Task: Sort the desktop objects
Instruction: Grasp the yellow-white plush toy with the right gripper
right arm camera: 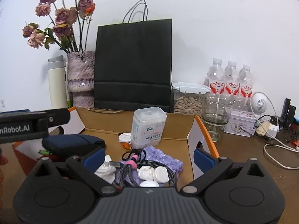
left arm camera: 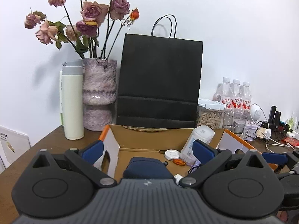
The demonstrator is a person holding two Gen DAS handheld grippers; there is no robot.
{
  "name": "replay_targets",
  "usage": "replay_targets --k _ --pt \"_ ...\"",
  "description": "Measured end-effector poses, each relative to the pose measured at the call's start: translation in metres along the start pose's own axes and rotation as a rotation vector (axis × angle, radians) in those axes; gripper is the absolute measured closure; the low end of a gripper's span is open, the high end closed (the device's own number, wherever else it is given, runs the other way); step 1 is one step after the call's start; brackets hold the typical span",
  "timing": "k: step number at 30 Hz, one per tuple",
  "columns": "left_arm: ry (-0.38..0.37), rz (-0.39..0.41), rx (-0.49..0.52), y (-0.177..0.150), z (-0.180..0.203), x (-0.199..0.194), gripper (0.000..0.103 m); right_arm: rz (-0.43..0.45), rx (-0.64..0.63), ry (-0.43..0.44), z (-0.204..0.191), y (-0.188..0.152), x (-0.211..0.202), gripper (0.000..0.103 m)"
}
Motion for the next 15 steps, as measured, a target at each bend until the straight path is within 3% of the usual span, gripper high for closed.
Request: replay_targets --k 15 --pt "0.051 -0.087 0.011 -0.032 -0.049 -0.058 0.0 0.037 -0.038 0.012 -0.019 -0.033 -0.063 0.001"
Point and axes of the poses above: each gripper's, at about its wrist camera, not at the fingertips, and x roughly the way its jaws point, z to its right, y to its top, the point moved 6 cm from there along x, roughly the way its jaws point, and after that the axes turned 3 degrees about -z, right-handed, at the moved point
